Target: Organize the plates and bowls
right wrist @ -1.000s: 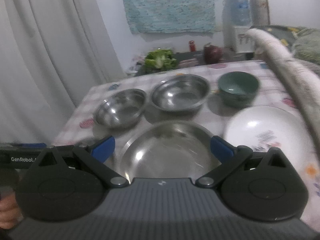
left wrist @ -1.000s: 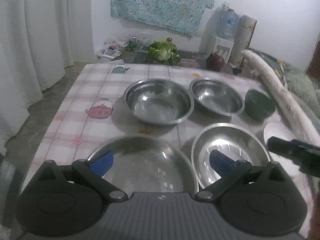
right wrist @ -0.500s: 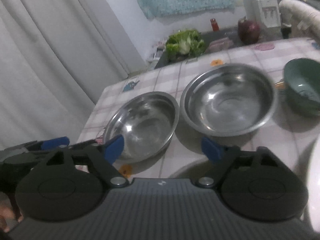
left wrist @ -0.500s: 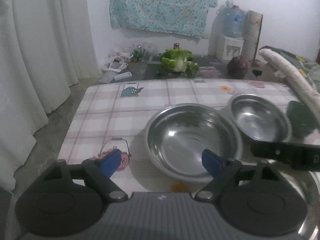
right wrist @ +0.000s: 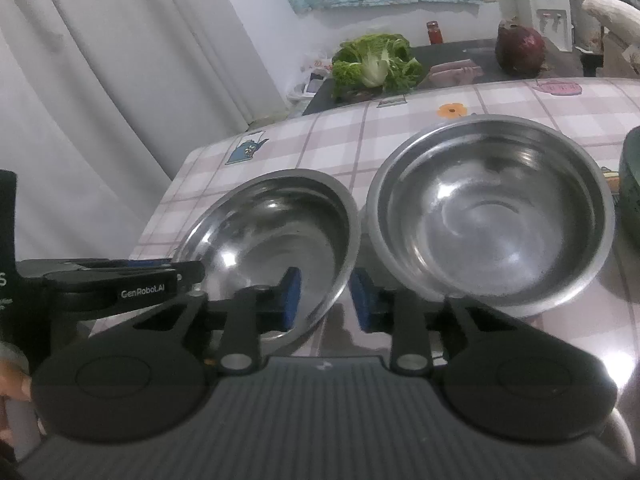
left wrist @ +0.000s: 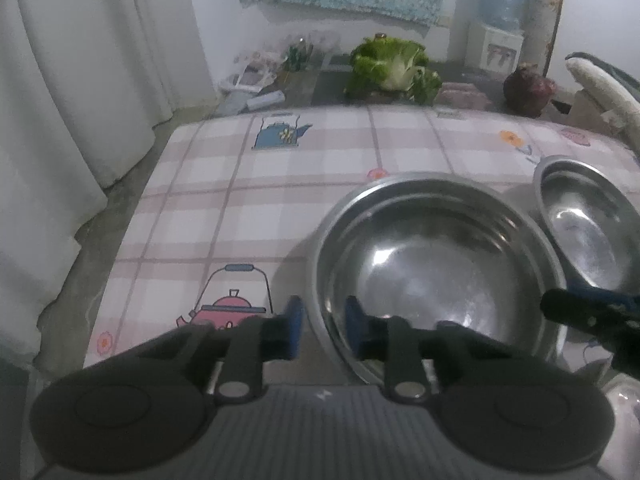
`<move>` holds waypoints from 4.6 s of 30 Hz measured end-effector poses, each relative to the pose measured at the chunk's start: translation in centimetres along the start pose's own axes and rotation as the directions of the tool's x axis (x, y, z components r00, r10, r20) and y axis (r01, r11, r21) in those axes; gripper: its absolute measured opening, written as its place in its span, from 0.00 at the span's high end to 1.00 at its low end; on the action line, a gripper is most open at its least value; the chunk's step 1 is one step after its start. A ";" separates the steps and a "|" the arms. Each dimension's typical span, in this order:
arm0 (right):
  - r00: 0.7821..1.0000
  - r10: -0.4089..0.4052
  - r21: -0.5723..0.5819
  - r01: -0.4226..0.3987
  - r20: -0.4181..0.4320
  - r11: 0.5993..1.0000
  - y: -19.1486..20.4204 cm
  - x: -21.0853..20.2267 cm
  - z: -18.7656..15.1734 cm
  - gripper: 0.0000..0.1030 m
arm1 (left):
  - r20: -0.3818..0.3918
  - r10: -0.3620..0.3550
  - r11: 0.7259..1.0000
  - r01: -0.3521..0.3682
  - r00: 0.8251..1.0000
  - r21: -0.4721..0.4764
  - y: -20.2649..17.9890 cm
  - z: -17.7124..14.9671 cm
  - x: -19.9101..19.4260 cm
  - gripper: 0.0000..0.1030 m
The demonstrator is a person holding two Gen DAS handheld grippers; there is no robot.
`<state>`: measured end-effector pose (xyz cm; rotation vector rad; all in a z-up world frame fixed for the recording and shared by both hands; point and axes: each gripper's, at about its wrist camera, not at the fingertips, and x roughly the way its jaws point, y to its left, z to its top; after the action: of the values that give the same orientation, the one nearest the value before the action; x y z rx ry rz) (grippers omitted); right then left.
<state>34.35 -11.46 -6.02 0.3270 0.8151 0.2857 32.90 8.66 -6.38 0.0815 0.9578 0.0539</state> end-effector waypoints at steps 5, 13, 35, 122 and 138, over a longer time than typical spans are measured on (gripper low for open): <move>1.000 0.023 -0.017 -0.023 -0.011 1.000 0.1 0.1 -0.1 0.82 | -0.009 0.020 1.000 -0.020 1.000 -0.008 0.3 -0.2 -0.3 0.81; 0.996 0.069 -0.089 -0.073 -0.051 0.993 1.2 0.1 -0.5 0.82 | -0.035 -0.010 0.998 0.007 0.999 -0.058 2.5 -1.1 -1.2 0.78; 0.999 0.042 -0.107 -0.042 -0.009 0.993 2.0 0.0 0.6 0.83 | -0.009 0.006 0.997 -0.006 1.000 -0.074 2.3 -0.4 -1.0 0.81; 0.992 -0.100 -0.037 0.097 -0.078 0.995 -11.9 -4.2 4.1 0.78 | -0.049 -0.079 0.991 0.084 0.996 0.108 -12.5 5.0 1.4 0.84; 0.995 -0.074 -0.069 0.070 -0.060 0.995 -9.9 -5.4 3.6 0.75 | 0.012 -0.039 0.995 0.038 0.999 0.095 -11.2 4.8 -0.4 0.48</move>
<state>34.71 -23.16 -4.05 0.2266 0.8747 0.2561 36.71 -2.75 -4.39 0.1505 0.9478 -0.0272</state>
